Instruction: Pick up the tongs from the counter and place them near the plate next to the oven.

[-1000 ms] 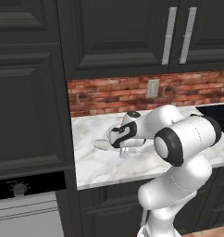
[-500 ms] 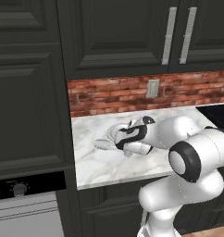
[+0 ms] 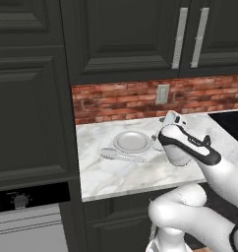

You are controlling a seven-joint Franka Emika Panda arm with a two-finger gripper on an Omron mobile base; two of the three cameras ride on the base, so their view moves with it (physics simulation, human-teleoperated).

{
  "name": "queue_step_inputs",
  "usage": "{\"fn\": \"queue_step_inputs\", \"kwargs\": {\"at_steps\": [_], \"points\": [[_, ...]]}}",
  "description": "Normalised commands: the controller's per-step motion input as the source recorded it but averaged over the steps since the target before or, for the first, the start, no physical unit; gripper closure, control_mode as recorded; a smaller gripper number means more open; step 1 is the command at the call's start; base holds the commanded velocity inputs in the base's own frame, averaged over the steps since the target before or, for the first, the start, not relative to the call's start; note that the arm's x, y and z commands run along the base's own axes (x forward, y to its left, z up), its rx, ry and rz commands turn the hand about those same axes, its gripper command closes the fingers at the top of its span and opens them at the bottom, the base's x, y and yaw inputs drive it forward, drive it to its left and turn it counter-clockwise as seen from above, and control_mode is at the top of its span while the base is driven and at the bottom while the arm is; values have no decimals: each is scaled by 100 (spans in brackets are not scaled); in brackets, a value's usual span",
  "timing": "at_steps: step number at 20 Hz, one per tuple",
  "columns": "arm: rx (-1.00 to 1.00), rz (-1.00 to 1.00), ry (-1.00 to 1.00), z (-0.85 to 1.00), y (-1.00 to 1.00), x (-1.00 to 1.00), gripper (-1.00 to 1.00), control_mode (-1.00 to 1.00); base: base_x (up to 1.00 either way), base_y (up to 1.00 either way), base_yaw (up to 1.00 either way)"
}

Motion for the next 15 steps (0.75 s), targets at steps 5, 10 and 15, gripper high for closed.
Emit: {"fn": "queue_step_inputs", "kwargs": {"at_steps": [5, 10, 15], "points": [[-6, -21, -15, 98, -68, -100, -100, -100, 0, 0, 0], [-50, -12, 0, 73, -39, -100, -100, -100, 0, 0, 0], [-78, -1, 11, 47, -6, -100, -100, -100, 0, 0, 0]]}}
